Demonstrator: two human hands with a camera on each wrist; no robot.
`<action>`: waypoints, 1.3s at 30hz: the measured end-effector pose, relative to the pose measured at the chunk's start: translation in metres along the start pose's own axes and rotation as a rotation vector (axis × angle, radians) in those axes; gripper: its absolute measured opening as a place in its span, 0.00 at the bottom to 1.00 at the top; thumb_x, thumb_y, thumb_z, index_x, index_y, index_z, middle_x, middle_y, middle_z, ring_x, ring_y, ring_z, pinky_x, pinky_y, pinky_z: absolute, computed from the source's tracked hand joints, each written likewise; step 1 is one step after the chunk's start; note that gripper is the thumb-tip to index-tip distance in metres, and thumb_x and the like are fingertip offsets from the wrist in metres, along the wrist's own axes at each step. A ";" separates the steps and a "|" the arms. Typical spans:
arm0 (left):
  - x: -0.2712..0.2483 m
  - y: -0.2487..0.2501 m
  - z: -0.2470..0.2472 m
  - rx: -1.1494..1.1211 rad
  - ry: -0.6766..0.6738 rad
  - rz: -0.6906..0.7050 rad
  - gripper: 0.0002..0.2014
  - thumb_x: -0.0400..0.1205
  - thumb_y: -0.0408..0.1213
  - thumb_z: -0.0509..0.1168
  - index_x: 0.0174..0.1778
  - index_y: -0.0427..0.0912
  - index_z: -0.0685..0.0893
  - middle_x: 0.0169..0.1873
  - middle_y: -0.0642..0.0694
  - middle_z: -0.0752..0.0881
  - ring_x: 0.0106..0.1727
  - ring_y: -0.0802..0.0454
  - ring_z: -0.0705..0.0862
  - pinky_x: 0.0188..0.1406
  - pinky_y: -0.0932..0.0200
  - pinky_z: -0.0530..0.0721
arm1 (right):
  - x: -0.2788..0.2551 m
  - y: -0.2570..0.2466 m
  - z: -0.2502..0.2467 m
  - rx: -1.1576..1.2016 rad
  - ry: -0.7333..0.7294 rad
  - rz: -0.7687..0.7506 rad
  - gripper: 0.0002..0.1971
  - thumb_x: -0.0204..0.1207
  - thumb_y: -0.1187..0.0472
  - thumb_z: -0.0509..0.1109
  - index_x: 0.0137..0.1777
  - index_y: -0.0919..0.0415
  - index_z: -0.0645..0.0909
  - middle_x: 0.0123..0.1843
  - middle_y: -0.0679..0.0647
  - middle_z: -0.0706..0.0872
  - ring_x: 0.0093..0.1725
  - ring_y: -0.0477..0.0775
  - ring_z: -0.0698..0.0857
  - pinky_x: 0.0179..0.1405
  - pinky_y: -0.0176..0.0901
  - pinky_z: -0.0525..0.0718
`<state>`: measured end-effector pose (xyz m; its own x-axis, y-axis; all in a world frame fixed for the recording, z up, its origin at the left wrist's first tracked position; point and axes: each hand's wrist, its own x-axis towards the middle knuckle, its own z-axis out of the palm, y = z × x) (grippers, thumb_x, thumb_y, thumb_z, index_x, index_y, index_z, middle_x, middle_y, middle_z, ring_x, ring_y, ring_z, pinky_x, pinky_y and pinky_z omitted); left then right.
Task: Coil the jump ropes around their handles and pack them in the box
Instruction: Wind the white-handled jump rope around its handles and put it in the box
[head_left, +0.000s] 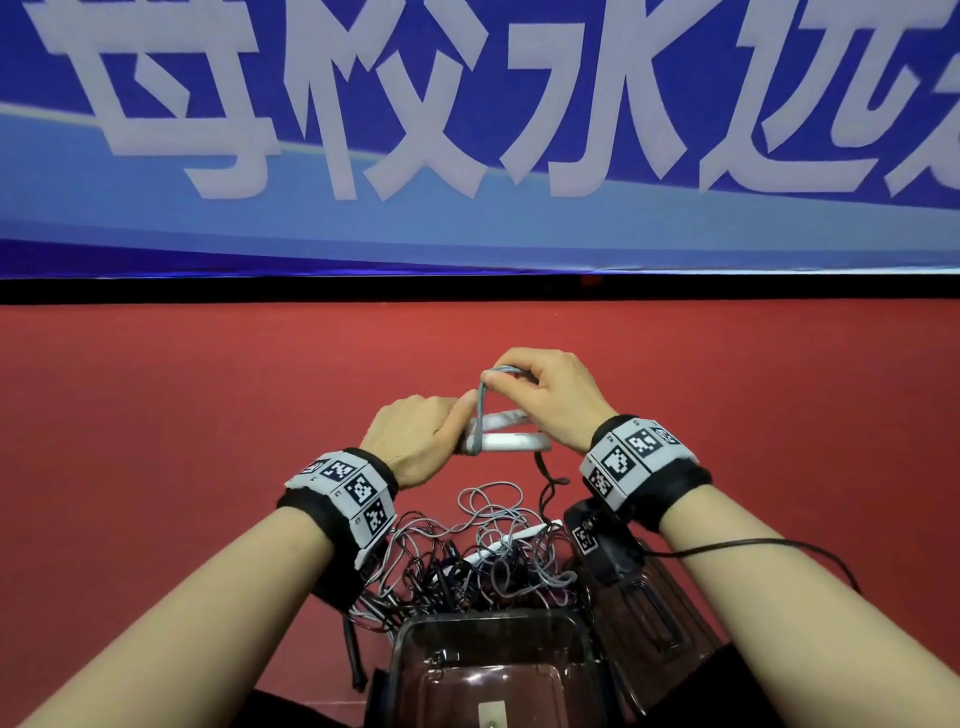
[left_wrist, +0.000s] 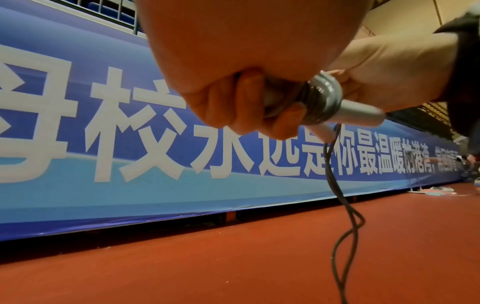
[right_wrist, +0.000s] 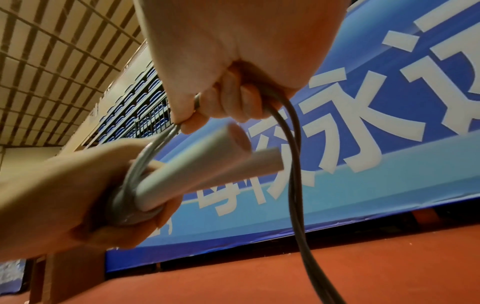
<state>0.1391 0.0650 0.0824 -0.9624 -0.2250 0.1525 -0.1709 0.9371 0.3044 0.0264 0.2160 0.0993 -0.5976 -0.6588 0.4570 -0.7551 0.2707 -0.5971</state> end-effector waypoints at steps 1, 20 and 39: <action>-0.001 0.001 -0.001 -0.063 -0.024 0.032 0.30 0.86 0.62 0.36 0.30 0.51 0.74 0.28 0.49 0.82 0.34 0.45 0.81 0.39 0.51 0.76 | 0.001 0.001 -0.001 0.002 -0.019 0.012 0.10 0.78 0.46 0.69 0.40 0.48 0.87 0.25 0.43 0.79 0.28 0.42 0.75 0.35 0.46 0.76; 0.002 0.002 0.007 -0.461 0.029 0.084 0.28 0.74 0.66 0.54 0.32 0.44 0.81 0.23 0.49 0.78 0.25 0.50 0.74 0.29 0.56 0.71 | -0.008 0.043 0.000 0.818 -0.305 0.819 0.21 0.82 0.39 0.60 0.48 0.58 0.81 0.31 0.55 0.80 0.23 0.48 0.77 0.24 0.37 0.73; 0.022 -0.011 0.000 -1.106 0.199 -0.358 0.17 0.90 0.51 0.51 0.49 0.41 0.76 0.27 0.46 0.82 0.18 0.53 0.75 0.20 0.64 0.71 | -0.005 -0.004 0.030 0.267 -0.160 0.321 0.22 0.84 0.47 0.59 0.31 0.50 0.84 0.25 0.52 0.70 0.24 0.50 0.67 0.28 0.41 0.66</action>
<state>0.1203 0.0494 0.0824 -0.8300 -0.5578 0.0068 -0.0544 0.0930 0.9942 0.0401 0.1976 0.0795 -0.7253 -0.6768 0.1259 -0.4295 0.3019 -0.8511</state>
